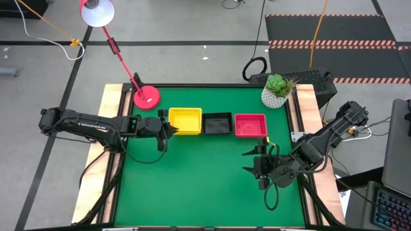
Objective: Stack baskets by color
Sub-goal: Stack the bottom yellow bin on top of the top yellow bin, then return to Home Position
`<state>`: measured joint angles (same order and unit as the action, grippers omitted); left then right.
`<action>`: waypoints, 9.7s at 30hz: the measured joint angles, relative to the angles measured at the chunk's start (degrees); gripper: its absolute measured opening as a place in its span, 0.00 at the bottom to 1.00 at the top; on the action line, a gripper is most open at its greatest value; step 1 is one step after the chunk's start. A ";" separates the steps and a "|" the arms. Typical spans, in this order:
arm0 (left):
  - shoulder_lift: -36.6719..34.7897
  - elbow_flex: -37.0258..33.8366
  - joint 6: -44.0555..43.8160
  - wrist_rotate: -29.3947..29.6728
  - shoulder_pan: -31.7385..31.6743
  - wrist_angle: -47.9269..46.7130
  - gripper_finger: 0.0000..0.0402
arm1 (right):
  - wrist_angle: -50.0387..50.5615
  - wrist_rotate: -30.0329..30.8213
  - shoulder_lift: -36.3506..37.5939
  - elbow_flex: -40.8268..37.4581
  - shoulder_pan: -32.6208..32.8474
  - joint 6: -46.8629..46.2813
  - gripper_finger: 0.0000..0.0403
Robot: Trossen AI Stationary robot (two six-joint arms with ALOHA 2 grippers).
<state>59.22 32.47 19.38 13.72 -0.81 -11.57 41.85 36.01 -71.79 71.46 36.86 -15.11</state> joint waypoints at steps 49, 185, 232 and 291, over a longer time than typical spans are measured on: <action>5.20 -4.39 1.97 -2.03 -3.49 8.79 0.03 | -0.48 -0.02 -0.02 0.00 0.00 0.83 0.53; -12.13 -6.82 -7.85 -15.43 -5.94 20.77 0.01 | -51.60 -26.49 50.53 -62.48 -13.92 24.72 0.00; -12.36 -6.82 -11.97 -16.50 -4.64 18.11 0.02 | -43.20 -41.97 71.71 -68.46 -31.53 27.00 0.00; -41.77 -31.93 -17.14 -14.05 -2.79 25.19 0.01 | -47.47 -39.10 71.45 -68.54 -38.03 27.36 0.00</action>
<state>17.45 0.54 2.24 -0.34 -3.60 13.62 -5.63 -3.09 -0.34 2.92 -1.17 12.25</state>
